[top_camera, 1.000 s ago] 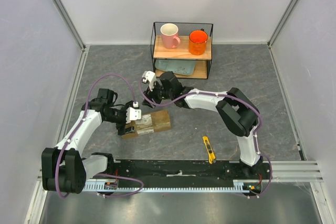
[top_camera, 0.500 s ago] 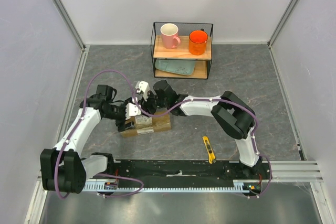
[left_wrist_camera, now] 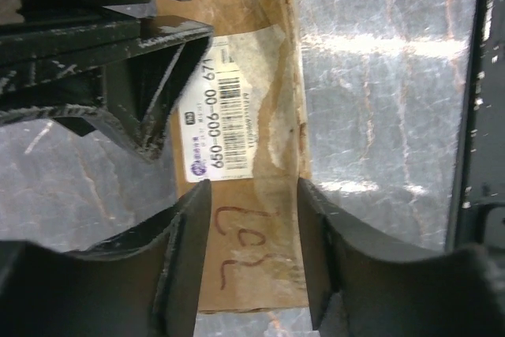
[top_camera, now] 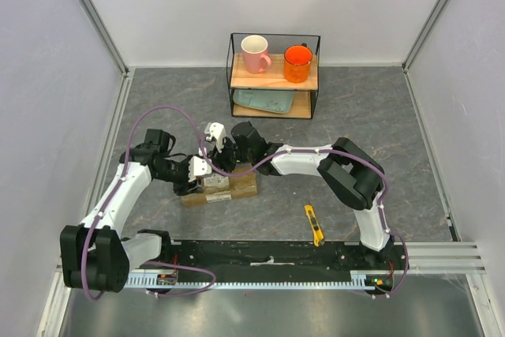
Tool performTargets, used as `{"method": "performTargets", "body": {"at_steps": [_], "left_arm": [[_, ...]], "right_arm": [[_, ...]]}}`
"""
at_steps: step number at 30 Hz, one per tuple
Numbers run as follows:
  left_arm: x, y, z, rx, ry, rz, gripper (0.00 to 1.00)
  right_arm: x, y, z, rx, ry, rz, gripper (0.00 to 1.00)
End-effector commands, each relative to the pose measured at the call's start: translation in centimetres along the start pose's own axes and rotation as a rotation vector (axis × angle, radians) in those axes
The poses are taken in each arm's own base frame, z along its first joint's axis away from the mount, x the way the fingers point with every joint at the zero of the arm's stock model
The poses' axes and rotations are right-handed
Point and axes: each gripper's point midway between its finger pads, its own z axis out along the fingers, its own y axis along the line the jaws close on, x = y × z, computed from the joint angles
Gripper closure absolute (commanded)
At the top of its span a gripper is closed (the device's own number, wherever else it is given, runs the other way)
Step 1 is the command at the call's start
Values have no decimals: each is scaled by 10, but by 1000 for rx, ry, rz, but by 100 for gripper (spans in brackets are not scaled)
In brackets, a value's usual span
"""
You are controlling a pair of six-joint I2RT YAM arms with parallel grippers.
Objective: Unpack the express box
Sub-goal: Adjust the express box at the center of the board.
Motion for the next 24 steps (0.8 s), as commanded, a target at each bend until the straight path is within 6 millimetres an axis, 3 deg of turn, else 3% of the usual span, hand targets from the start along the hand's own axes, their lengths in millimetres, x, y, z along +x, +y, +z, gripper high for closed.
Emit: {"method": "performTargets", "body": {"at_steps": [1, 2, 3, 7, 11, 15, 16, 18, 19, 24], "left_arm": [[-12, -16, 2, 42, -60, -16, 55], [-12, -18, 4, 50, -62, -15, 66], [-10, -22, 5, 58, -59, -20, 71], [-9, -28, 6, 77, -57, -30, 75], [-11, -31, 5, 90, -60, -32, 93], [-14, -32, 3, 94, -64, -37, 94], [-15, -32, 2, 94, -63, -40, 91], [-21, -30, -3, 89, -67, -46, 61], [-24, -29, -5, 82, -70, -51, 54], [-20, -16, -17, 28, 4, -75, 40]], "right_arm": [[-5, 6, -8, -3, 12, -2, 48], [-4, 5, -8, -4, 13, 2, 49], [-3, 6, -8, -4, 16, 6, 49], [-1, 4, -9, 7, 21, 8, 50], [-4, 0, -10, 22, 20, 8, 51], [-5, -2, -12, 34, 23, 8, 52], [-5, -2, -12, 34, 23, 9, 52], [-3, -4, -14, 44, 29, 8, 52], [-3, -4, -15, 45, 30, 6, 52], [-3, -6, -21, 58, 33, -6, 52]]}}
